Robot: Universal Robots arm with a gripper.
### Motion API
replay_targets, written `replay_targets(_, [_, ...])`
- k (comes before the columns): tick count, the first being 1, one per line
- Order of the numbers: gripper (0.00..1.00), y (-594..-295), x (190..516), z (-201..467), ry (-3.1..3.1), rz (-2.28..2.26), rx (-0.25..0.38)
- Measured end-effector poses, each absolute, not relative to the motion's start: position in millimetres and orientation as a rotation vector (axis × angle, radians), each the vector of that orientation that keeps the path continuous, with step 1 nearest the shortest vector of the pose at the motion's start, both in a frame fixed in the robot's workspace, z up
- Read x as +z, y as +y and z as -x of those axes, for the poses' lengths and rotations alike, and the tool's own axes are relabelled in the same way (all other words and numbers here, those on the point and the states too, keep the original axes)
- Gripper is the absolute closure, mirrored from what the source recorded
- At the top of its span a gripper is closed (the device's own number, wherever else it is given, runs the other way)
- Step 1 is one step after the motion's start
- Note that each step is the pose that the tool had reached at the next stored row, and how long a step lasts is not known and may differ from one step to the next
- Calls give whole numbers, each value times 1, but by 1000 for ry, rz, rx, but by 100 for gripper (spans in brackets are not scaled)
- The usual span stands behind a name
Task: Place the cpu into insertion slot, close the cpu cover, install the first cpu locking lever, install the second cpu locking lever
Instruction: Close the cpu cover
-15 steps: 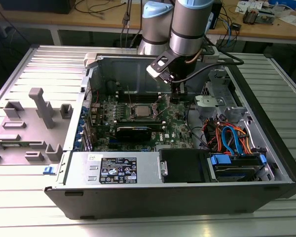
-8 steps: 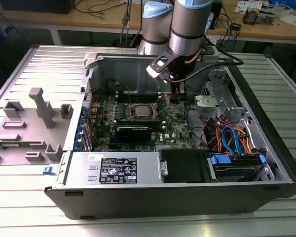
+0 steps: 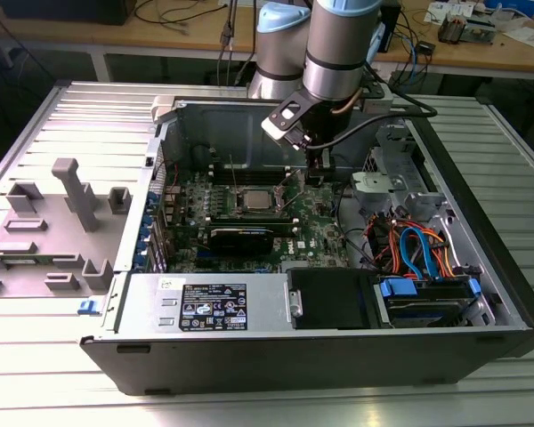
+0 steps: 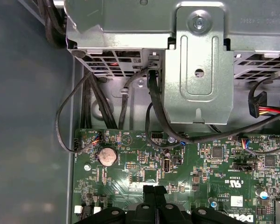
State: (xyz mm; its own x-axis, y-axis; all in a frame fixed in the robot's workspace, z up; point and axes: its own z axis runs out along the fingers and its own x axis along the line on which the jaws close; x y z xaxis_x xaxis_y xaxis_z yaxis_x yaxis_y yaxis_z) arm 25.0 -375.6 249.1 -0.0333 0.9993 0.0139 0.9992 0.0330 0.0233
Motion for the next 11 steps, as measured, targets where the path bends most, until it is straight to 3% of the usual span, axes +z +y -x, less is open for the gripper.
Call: replay_targets(11, [89, -376, 249, -22, 2253, -2180, 41])
